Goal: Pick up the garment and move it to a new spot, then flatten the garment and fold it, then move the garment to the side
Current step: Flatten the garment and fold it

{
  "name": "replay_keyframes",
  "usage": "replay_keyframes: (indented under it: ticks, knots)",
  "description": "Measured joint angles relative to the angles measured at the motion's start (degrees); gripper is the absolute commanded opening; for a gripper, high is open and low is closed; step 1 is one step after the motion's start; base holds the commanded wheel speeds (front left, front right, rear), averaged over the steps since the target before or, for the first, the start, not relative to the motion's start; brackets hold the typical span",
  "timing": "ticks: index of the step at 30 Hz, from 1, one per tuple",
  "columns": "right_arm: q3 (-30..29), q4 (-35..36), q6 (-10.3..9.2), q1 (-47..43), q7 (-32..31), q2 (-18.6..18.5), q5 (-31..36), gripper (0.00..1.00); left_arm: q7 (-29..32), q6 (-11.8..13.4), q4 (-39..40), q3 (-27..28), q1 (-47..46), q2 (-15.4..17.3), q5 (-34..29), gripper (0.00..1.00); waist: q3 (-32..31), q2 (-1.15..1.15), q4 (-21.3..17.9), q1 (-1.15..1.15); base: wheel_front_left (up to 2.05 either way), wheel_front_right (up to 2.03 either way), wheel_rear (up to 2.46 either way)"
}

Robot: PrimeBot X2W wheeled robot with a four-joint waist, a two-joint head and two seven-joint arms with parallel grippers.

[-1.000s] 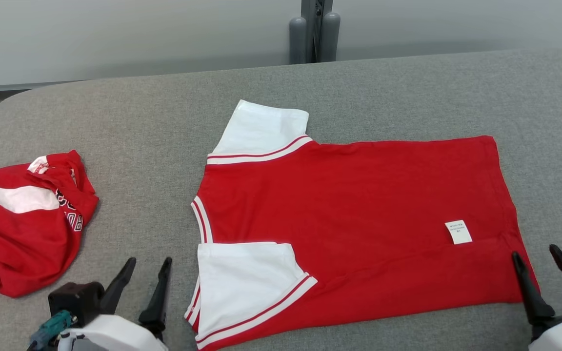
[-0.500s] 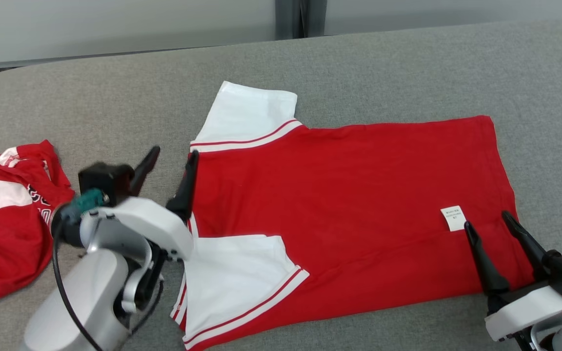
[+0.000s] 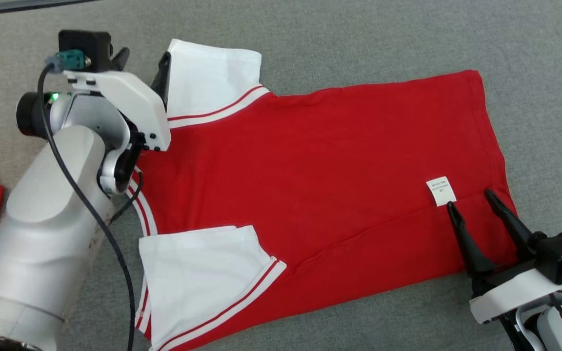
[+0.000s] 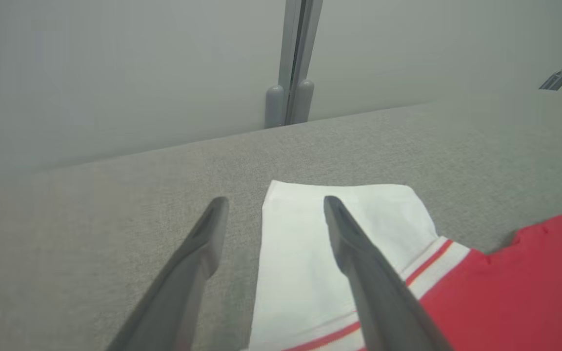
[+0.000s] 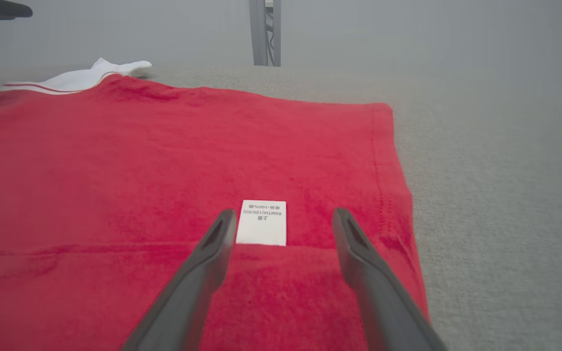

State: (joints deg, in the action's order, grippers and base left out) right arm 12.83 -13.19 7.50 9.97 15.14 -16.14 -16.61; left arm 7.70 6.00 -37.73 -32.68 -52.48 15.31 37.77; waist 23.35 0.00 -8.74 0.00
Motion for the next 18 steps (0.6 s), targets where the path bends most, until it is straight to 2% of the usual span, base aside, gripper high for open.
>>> replay_keyframes:
  ticks: [7, 18]
  knots:
    - [0.5, 0.5, 0.0, 1.2, 0.0, 0.0, 0.0, 1.0, 1.8, -2.9, -12.1, -1.1, -8.8, -2.8, -0.4, 1.0, 3.5, 0.0, -2.1, 0.0, 0.0, 0.0, 0.0]
    - [0.5, 3.1, 0.0, 1.8, 0.0, 0.0, 0.6, 1.0, 2.3, -4.4, -24.5, -3.1, -15.4, -3.6, -2.0, 1.0, 4.9, 0.0, -6.1, 0.0, 0.0, 0.0, 0.0]
